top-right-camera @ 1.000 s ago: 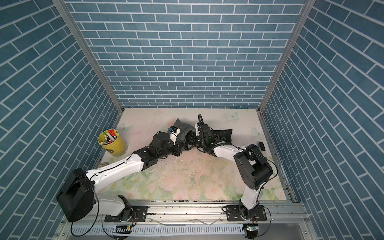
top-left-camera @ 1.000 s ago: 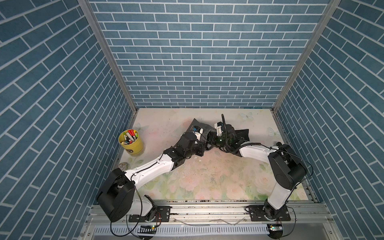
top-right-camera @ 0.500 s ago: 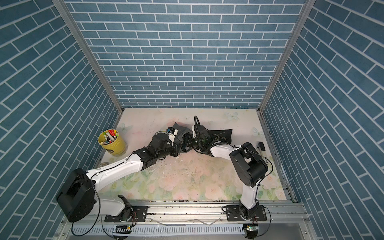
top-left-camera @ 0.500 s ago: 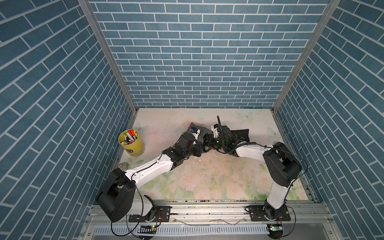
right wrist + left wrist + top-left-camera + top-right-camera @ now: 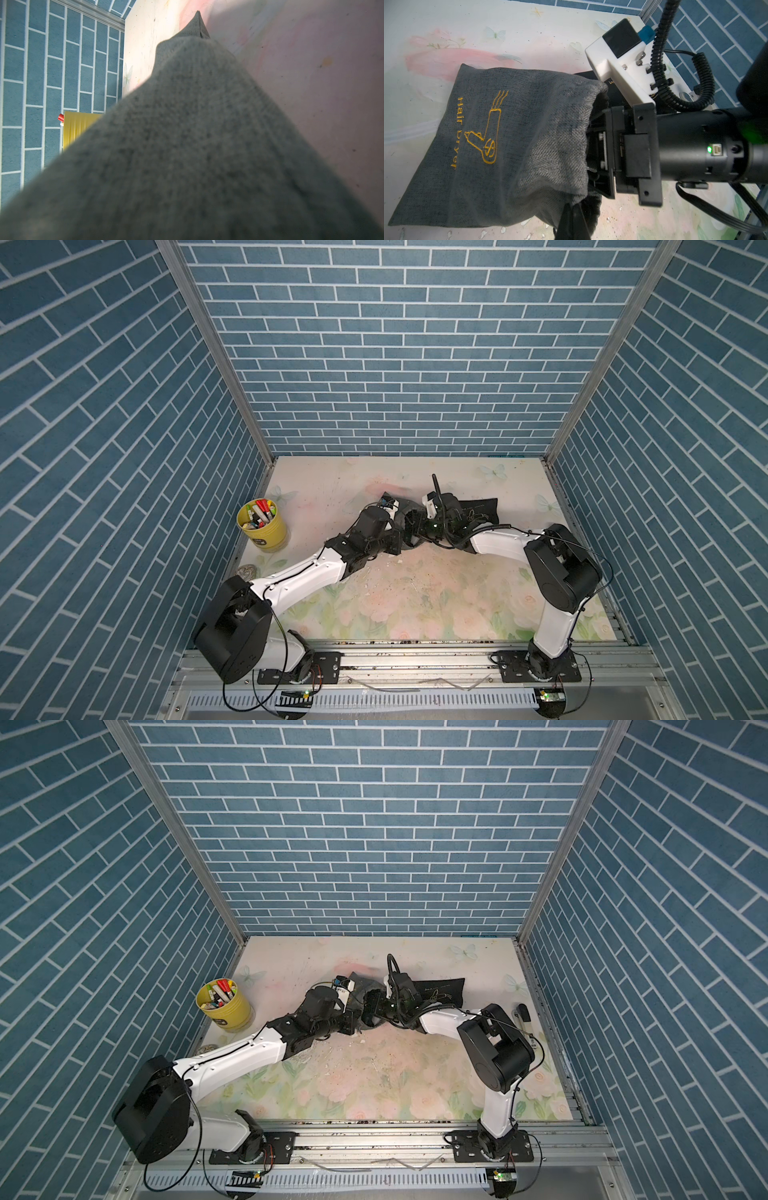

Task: Pack away hair dryers
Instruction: Place the hair dryer in the drawstring bag.

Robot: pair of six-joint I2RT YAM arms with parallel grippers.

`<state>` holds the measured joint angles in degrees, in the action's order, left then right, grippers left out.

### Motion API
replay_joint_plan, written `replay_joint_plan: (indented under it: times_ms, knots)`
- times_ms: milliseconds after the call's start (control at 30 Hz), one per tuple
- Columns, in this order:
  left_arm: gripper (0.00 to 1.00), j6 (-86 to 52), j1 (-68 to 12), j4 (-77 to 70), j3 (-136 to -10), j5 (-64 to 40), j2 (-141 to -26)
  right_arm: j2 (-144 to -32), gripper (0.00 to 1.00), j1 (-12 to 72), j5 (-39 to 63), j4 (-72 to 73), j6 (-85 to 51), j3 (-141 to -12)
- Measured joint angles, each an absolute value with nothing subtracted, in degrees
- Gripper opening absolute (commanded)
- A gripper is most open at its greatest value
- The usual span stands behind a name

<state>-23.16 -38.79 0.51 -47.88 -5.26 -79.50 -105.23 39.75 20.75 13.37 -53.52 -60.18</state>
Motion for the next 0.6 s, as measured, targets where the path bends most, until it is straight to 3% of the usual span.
replay_joint_plan:
  times_ms: [267,600]
  knots:
    - [0.00,-22.94,-38.48,1.54,-47.88,-5.34,-79.50,-105.23,0.40,39.75,20.75,9.96,-53.54,-60.45]
    - [0.00,-21.67,-37.65,2.76,-48.29,-5.32,-79.48,-103.46,0.52,39.70,20.53,8.01,-53.49,-60.42]
